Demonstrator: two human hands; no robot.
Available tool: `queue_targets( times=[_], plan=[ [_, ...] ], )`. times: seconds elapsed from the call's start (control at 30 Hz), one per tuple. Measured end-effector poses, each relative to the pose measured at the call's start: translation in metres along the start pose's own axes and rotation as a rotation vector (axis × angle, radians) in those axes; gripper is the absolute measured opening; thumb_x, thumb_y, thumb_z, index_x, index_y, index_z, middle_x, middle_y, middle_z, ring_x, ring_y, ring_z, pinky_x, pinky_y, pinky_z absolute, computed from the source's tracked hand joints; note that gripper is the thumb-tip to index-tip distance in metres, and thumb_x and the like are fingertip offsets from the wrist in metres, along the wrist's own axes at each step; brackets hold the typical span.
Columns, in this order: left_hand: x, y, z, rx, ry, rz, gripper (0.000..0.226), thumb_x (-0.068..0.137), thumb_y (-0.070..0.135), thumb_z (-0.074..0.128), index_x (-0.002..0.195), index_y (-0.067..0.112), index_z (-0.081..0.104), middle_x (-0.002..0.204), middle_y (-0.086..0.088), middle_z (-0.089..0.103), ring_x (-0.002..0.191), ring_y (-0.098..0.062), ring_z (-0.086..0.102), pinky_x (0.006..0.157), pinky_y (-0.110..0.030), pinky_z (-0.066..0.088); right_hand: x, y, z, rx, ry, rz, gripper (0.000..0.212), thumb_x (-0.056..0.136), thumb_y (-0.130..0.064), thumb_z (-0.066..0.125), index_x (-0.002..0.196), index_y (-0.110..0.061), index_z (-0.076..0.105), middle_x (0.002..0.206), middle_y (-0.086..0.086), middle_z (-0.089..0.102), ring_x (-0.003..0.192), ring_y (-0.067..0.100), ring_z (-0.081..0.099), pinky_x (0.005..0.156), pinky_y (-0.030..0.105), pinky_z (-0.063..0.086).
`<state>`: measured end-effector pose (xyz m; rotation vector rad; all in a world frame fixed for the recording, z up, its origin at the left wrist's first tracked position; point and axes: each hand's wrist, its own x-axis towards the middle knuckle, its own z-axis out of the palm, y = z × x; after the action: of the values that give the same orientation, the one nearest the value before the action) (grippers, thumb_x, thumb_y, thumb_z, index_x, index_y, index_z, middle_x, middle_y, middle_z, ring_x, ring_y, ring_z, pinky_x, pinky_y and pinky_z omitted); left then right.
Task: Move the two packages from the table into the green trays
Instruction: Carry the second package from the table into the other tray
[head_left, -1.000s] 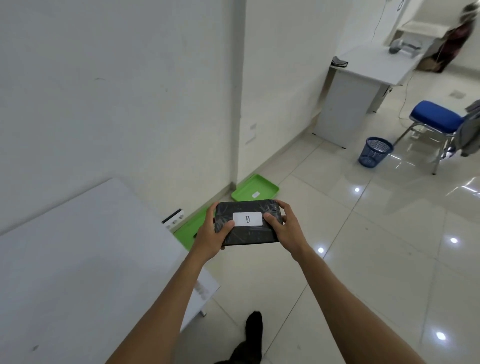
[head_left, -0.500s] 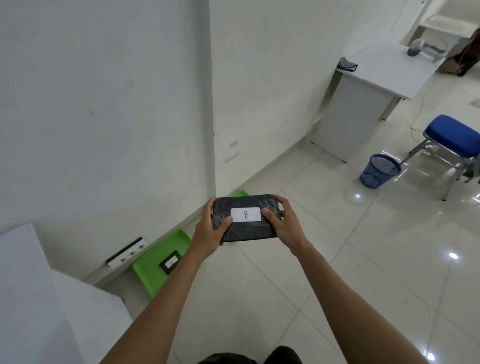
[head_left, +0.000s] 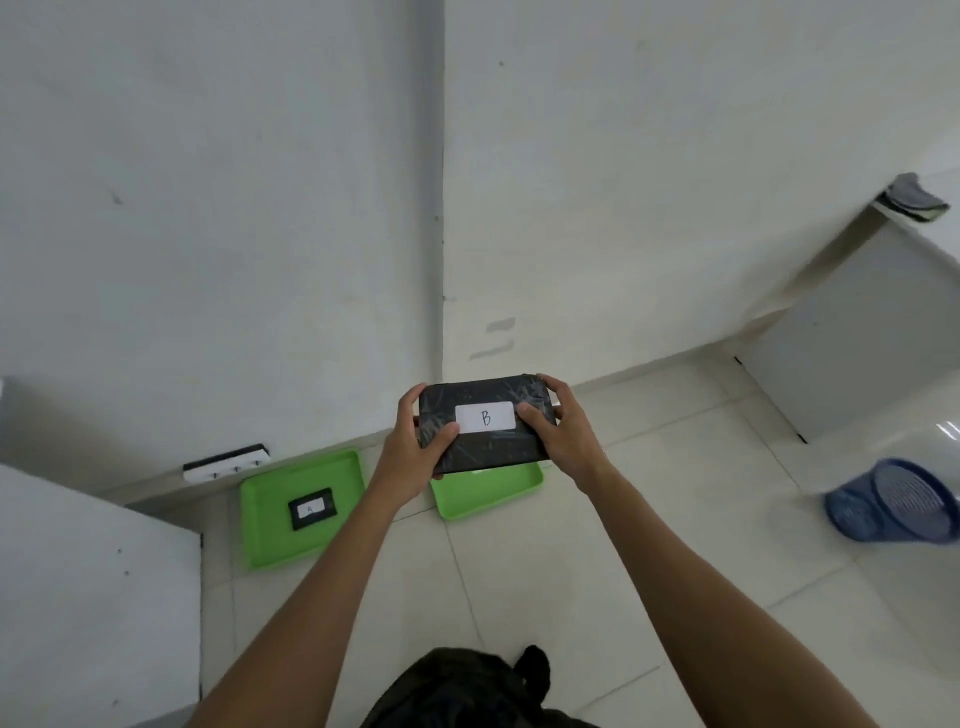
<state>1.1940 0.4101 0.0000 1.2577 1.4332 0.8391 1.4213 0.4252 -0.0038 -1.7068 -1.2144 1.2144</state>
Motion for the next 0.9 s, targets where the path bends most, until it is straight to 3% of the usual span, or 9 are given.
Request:
queue_targets(
  times=[0.13,0.3,0.37,0.47,0.57,0.7,0.83,0.9],
  plan=[
    [0.036,0.005,0.031,-0.016,0.076,-0.052,0.069,0.090,0.032,0.067,0.146,0.032,0.025,0.106,0.008,0.053,0.093,-0.005,0.060,0.058,-0.039,0.063,0.056,0.003,-0.023,-0.077,-0.090,0.008,0.054,0.090,-0.041,0.070,0.138,-0.038,0.046,0.112,0.014,0.067,0.099,0.029,0.068,0.079,0.044,0.063],
    [0.090,-0.006,0.056,-0.004,0.115,-0.116,0.070,0.091,0.028,0.066,0.148,0.029,0.024,0.116,-0.006,0.054,0.089,-0.008,0.061,0.054,-0.022,0.059,0.122,0.008,-0.036,-0.150,-0.186,0.030,0.061,0.093,-0.037,0.068,0.147,-0.033,0.040,0.106,-0.001,0.060,0.105,0.024,0.061,0.092,0.045,0.057],
    [0.113,-0.019,0.062,0.027,0.114,-0.127,0.074,0.090,0.030,0.067,0.150,0.030,0.022,0.127,-0.006,0.054,0.106,-0.015,0.058,0.072,-0.022,0.058,0.148,0.018,-0.035,-0.209,-0.199,0.035,0.067,0.090,-0.041,0.068,0.150,-0.033,0.037,0.119,0.007,0.060,0.111,0.024,0.060,0.095,0.044,0.055],
    [0.147,-0.050,0.071,0.107,0.122,-0.177,0.082,0.089,0.032,0.067,0.154,0.029,0.017,0.139,-0.008,0.044,0.128,-0.019,0.044,0.106,-0.039,0.043,0.191,0.052,-0.026,-0.299,-0.229,0.066,0.077,0.082,-0.051,0.068,0.150,-0.037,0.034,0.127,0.012,0.056,0.115,0.026,0.058,0.099,0.049,0.053],
    [0.182,-0.100,0.089,0.116,0.120,-0.275,0.084,0.091,0.030,0.065,0.155,0.028,0.011,0.137,-0.013,0.040,0.131,-0.027,0.042,0.111,-0.044,0.038,0.231,0.100,-0.007,-0.357,-0.266,0.106,0.075,0.088,-0.039,0.069,0.153,-0.034,0.032,0.130,0.011,0.052,0.119,0.030,0.056,0.103,0.053,0.049],
    [0.229,-0.202,0.124,0.118,0.135,-0.335,0.084,0.091,0.024,0.064,0.156,0.024,0.011,0.144,-0.012,0.039,0.133,-0.026,0.043,0.108,-0.035,0.037,0.285,0.195,0.030,-0.404,-0.291,0.151,0.073,0.092,-0.031,0.068,0.154,-0.033,0.030,0.123,0.008,0.049,0.119,0.032,0.055,0.101,0.053,0.050],
    [0.273,-0.328,0.158,0.112,0.125,-0.384,0.089,0.089,0.025,0.066,0.155,0.030,0.007,0.156,-0.002,0.033,0.140,-0.020,0.039,0.112,-0.045,0.040,0.338,0.308,0.069,-0.427,-0.282,0.173,0.073,0.093,-0.027,0.068,0.155,-0.030,0.030,0.115,0.005,0.047,0.113,0.028,0.055,0.098,0.040,0.049],
    [0.290,-0.388,0.175,0.132,0.114,-0.397,0.089,0.089,0.025,0.066,0.155,0.031,0.007,0.155,-0.002,0.035,0.140,-0.020,0.040,0.112,-0.042,0.039,0.361,0.366,0.089,-0.441,-0.281,0.175,0.076,0.092,-0.023,0.070,0.156,-0.028,0.030,0.115,0.004,0.046,0.108,0.023,0.052,0.094,0.032,0.044]
  ],
)
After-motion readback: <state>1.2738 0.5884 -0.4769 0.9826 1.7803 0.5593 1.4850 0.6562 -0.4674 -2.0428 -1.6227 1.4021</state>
